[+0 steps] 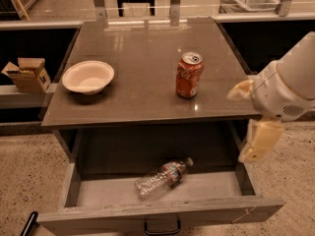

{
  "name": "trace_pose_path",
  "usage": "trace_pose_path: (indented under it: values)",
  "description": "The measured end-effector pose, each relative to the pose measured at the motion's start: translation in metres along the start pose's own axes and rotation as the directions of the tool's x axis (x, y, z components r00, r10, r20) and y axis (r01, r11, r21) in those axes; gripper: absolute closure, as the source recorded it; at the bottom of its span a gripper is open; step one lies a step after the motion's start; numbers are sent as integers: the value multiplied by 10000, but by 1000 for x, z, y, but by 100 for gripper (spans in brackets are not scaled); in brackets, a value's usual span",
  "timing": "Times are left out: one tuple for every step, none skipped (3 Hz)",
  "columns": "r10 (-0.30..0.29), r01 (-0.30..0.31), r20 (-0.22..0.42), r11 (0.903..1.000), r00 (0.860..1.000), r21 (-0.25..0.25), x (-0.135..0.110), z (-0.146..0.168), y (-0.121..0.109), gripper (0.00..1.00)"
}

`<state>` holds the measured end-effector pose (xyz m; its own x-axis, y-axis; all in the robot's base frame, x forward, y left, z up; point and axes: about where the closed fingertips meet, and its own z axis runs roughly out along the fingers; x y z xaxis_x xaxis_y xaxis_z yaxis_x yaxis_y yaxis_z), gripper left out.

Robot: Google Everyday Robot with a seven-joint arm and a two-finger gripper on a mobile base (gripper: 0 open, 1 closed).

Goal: Pick water bottle from top drawer and place on counter

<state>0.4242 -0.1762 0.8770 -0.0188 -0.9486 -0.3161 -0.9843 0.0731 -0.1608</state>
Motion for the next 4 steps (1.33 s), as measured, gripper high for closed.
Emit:
trace_pose_path:
  values:
    - [-1947, 1930, -134, 9778, 9808, -819, -22, 54, 35, 49]
    - [-1811, 1795, -162, 9811, 9833, -722, -21, 48, 33, 72]
    - [-2211, 2173, -280, 9710, 9749, -999, -21, 43, 37, 69]
    - [-3176, 3128, -97, 9385, 9482, -1464, -37, 76, 46, 71]
